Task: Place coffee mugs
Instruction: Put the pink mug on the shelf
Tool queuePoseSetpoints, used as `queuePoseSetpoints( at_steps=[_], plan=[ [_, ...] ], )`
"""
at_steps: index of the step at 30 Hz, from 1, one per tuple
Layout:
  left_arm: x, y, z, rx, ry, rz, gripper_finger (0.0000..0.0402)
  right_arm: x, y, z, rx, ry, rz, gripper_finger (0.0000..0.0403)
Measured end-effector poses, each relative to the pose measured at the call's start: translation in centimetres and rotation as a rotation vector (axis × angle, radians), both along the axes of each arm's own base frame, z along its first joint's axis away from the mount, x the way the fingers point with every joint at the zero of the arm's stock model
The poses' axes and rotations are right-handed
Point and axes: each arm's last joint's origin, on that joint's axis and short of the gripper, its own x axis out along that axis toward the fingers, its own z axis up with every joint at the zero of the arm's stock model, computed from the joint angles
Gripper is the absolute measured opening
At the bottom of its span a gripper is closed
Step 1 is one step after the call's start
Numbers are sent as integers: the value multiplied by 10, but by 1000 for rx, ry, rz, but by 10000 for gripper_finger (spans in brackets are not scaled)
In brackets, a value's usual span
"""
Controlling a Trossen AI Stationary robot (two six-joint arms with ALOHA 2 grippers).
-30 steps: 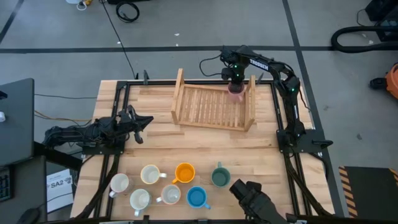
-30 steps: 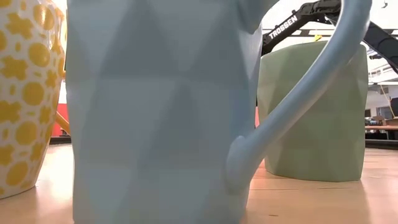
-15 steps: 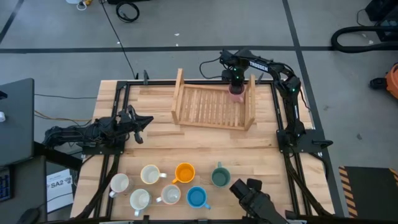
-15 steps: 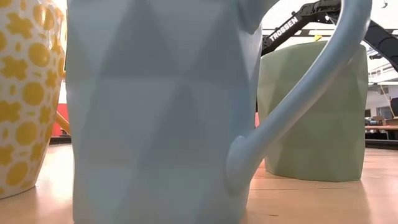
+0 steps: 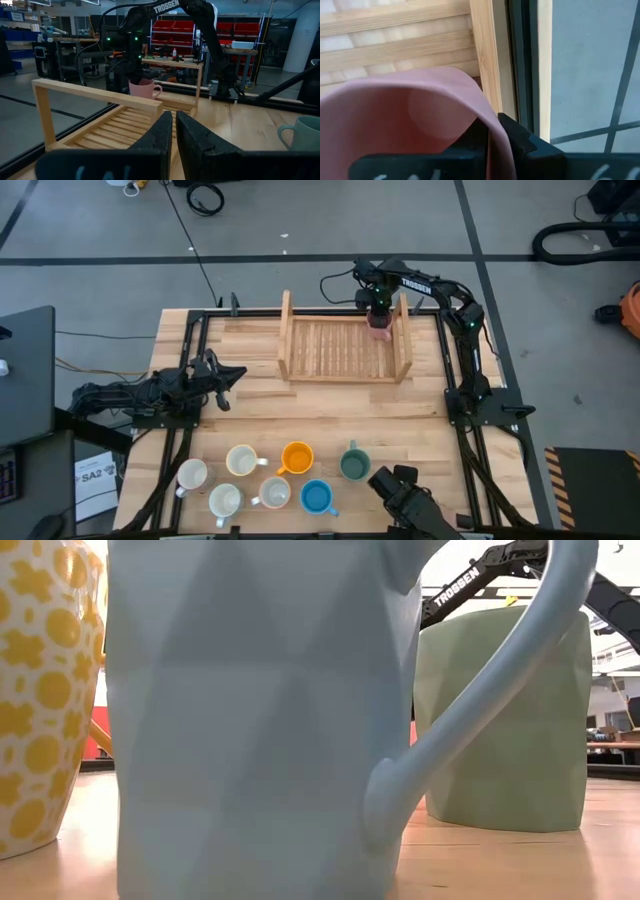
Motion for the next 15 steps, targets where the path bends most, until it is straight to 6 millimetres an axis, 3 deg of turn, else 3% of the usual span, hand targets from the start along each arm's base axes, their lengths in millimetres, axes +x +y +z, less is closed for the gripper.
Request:
queuePoseSetpoints(
  at_steps=[15],
  plan=[
    [0, 0, 0, 0, 0, 0, 29, -1, -2, -4, 9, -3, -8, 86]
  ],
)
